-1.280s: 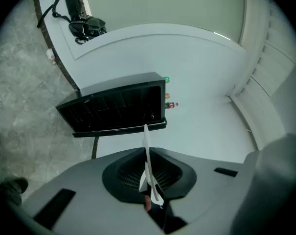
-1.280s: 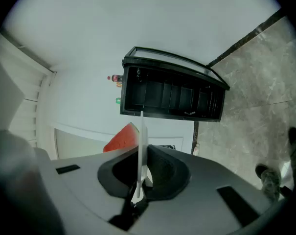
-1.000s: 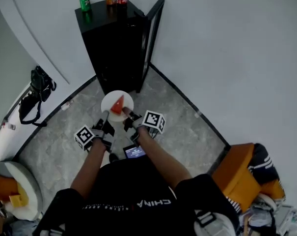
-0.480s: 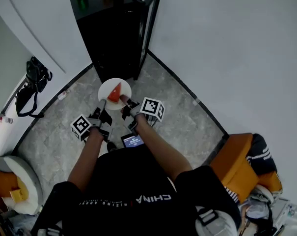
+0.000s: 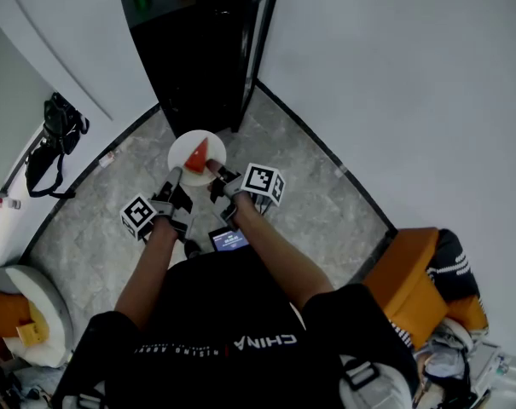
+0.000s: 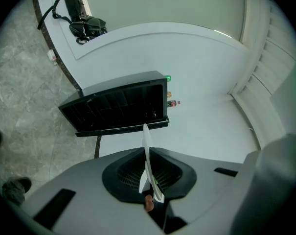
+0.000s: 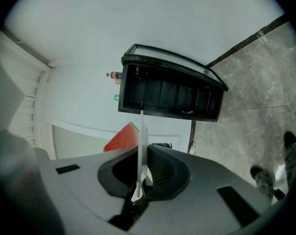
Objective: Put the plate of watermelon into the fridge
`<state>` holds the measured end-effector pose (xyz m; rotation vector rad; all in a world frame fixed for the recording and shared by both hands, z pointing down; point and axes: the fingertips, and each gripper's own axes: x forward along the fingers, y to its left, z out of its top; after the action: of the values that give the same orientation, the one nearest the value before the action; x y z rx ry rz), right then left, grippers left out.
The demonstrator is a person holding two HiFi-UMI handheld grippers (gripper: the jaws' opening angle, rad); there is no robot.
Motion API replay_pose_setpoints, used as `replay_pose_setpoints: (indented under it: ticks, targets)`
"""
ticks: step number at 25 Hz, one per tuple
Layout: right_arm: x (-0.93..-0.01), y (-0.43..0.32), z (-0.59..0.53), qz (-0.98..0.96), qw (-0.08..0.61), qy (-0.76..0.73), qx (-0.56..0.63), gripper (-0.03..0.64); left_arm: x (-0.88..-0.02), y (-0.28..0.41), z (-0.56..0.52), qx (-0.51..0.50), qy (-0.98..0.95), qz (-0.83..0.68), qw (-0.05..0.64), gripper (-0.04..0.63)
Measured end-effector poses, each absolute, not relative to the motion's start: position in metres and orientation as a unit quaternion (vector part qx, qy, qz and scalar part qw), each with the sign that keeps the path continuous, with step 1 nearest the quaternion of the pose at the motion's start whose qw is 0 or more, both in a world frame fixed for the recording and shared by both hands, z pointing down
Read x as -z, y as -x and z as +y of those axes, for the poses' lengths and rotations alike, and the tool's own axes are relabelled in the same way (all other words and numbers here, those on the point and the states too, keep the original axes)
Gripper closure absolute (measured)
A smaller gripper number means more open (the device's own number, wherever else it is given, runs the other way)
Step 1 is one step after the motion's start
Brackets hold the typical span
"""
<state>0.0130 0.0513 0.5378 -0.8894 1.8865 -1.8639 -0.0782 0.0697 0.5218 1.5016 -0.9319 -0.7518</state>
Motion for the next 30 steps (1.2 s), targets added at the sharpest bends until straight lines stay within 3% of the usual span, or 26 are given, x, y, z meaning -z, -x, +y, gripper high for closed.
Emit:
replay_pose_setpoints:
  ticks: [30]
  targets:
    - [-0.560, -0.066, 0.042, 0.665, 0.144, 0.280, 0.677, 0.588, -0.544, 0.023, 0.065, 0.327, -0.620, -0.425, 0.573, 0.558]
